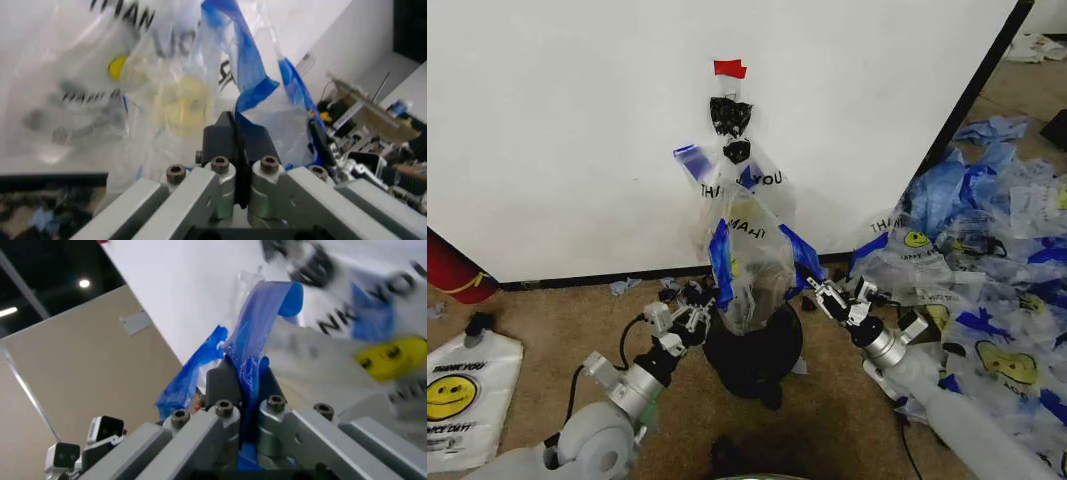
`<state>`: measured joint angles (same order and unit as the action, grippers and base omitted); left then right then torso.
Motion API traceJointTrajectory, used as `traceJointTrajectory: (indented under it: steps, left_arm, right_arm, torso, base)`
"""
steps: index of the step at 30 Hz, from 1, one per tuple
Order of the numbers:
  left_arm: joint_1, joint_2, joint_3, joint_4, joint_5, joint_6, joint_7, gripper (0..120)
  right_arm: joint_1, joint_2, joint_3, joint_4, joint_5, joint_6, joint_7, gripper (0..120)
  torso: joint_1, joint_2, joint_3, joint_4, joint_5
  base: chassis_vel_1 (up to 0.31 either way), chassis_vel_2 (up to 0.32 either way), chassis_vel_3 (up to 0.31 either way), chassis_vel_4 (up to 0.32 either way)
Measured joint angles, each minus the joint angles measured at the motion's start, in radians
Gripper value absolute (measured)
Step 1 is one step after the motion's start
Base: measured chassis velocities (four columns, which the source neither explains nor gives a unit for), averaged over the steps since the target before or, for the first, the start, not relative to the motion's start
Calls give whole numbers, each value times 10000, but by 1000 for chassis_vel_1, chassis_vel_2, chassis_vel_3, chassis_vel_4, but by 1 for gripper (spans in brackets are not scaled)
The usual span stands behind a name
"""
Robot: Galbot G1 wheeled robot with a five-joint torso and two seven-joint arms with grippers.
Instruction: Pick up the garbage bag from the wall and place it over the trash bin.
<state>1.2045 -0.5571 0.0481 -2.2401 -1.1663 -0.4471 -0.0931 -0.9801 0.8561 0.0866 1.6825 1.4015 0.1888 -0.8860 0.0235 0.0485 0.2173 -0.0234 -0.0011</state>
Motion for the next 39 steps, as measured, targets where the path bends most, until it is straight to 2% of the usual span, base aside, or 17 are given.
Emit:
traceJointTrajectory:
  steps: [4, 7, 8, 12, 17, 29, 32, 35, 36, 39]
  left_arm:
    - [453, 466, -799, -1461, -101, 107, -499, 0]
    - [516, 650, -1035, -1830, -173, 143, -628, 0]
    - [435, 906, -1218, -2289, -385, 198, -862, 0]
    - [160, 1347, -1470, -2668, -852, 307, -1252, 0]
    - [166, 1453, -1461, -2688, -1215, 435, -1649, 0]
    - [827, 833, -1132, -2618, -923, 482, -1588, 0]
    - [1026, 621, -974, -2177, -481, 322, -1198, 0]
    - [910, 215, -435, -1374, -42, 129, -849, 0]
    - [910, 215, -435, -1374, -42, 129, -849, 0]
    - [439, -234, 14, -319, 90, 48, -544, 0]
  right_arm:
    - [-174, -711, 301, 1139, 387, -8, 325, 0]
    - [-196, -891, 357, 1429, 474, -23, 363, 0]
    - [-300, -1142, 518, 1865, 621, -64, 431, 0]
    - [-560, -1513, 761, 2667, 968, -95, 671, 0]
    - [-630, -1708, 772, 2901, 1041, -76, 765, 0]
    - [-779, -1665, 668, 2427, 718, -64, 566, 0]
    - [-955, -1491, 585, 2076, 450, -19, 409, 0]
    - [-894, -1279, 462, 1690, 258, 82, 358, 0]
    - [-894, -1279, 462, 1690, 258, 82, 358, 0]
    - [-510, -1055, 227, 1311, 216, 145, 451, 0]
  torso:
    - [0, 0, 0, -4, 4]
    - [0, 0, -1, -3, 3]
    - [0, 0, 0, 3, 3]
    - [-1, 1, -1, -6, 4]
    - [0, 0, 0, -2, -1]
    - [0, 1, -1, 0, 3]
    - [-1, 0, 0, -4, 3]
    - [-1, 0, 1, -3, 1]
    - [-1, 0, 1, -3, 1]
    - [0, 0, 1, -3, -3]
  base:
    - [0, 0, 0, 0]
    - [0, 0, 0, 0]
    - [0, 0, 0, 0]
    - [0, 0, 0, 0]
    - [0, 0, 0, 0]
    - [0, 0, 0, 0]
    - [0, 0, 0, 0]
    - [0, 0, 0, 0]
    - [0, 0, 0, 0]
    - [0, 0, 0, 0]
